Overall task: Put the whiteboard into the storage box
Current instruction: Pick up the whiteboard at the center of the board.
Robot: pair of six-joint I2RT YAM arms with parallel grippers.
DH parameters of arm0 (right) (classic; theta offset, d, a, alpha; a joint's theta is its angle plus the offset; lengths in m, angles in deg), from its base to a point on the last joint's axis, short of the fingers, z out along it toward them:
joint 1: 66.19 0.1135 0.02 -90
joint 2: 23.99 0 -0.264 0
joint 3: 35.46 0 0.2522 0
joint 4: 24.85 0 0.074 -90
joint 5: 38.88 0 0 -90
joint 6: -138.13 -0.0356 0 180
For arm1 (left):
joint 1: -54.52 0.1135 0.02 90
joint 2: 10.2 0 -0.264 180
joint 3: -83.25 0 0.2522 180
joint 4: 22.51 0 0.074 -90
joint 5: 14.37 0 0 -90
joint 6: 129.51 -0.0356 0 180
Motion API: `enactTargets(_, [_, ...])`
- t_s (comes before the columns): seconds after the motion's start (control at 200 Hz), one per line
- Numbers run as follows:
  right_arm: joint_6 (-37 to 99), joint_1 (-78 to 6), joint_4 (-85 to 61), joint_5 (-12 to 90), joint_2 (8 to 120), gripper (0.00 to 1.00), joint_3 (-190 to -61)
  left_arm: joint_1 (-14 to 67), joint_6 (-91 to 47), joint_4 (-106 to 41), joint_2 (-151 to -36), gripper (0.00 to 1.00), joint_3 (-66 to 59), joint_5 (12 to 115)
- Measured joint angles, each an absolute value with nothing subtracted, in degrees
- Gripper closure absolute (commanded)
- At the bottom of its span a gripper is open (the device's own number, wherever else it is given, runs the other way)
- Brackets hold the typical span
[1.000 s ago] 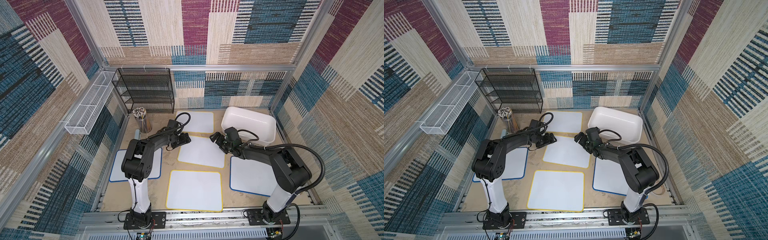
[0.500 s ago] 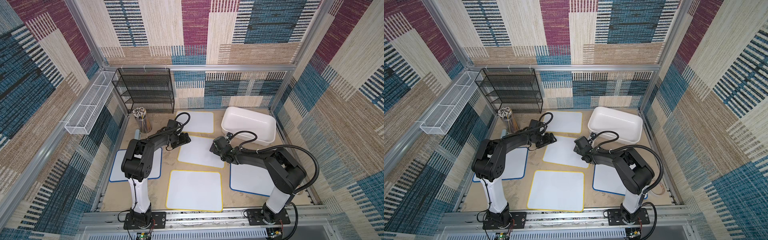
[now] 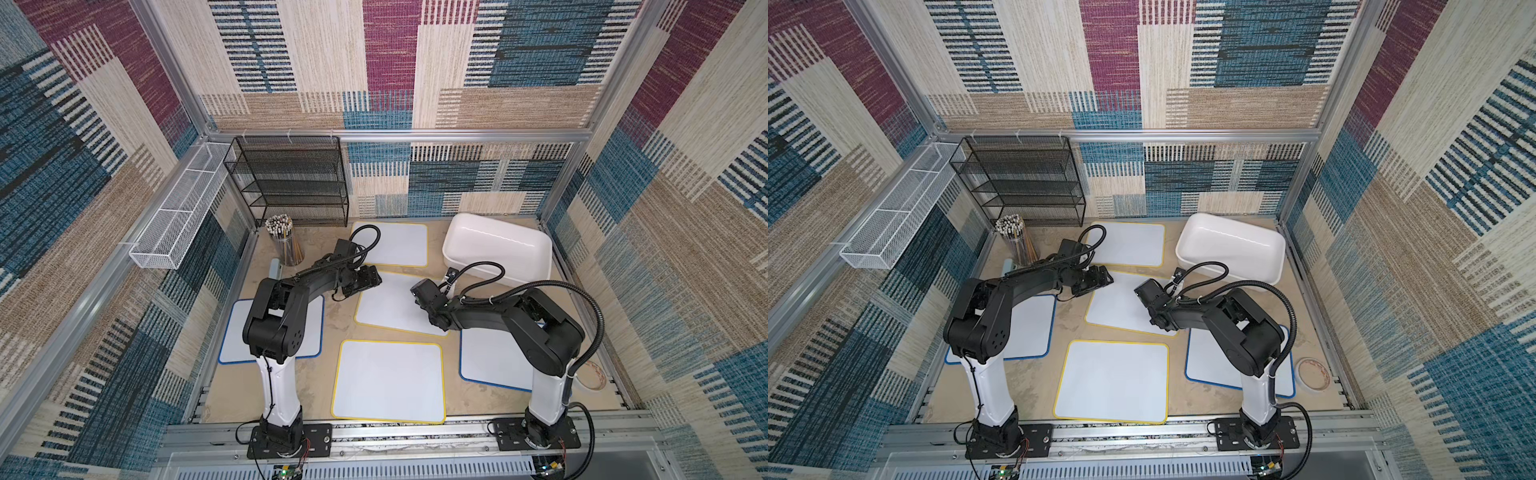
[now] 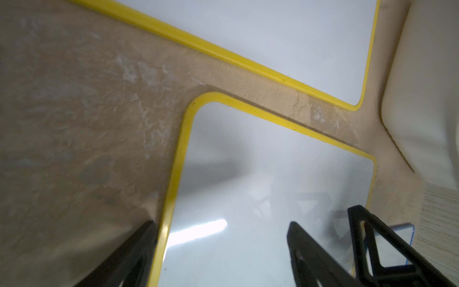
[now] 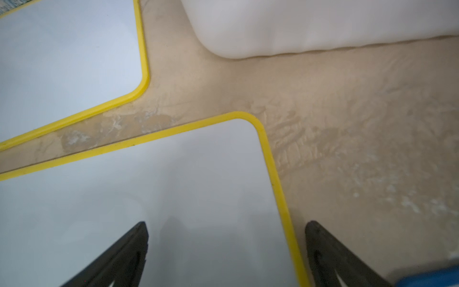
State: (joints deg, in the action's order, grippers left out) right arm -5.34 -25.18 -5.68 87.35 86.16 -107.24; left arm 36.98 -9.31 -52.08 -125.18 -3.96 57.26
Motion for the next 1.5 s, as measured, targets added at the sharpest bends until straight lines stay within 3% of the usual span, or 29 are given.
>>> enactTargets(0.24, [-0.88, -25.55, -7.82, 84.24, 84.78, 0.00, -105.88, 36.04, -9.38, -51.10, -126.08, 0.14, -4.73, 59.05])
enactTargets(0.516, [-1.45, -29.92, -11.69, 67.35, 78.62, 0.00, -101.93, 35.73, -9.70, -48.06, -126.69, 0.14, -4.94, 63.75])
enactTargets(0.887, [-16.92, -38.49, -23.93, 44.83, 70.88, 0.00, -91.19, 35.62, -9.77, -47.62, -126.75, 0.14, -4.94, 65.50])
enactTargets(1.503, [-35.57, -40.68, -43.69, 32.90, 67.47, 0.00, -80.97, 35.27, -9.75, -47.43, -126.60, 0.14, -4.92, 65.67])
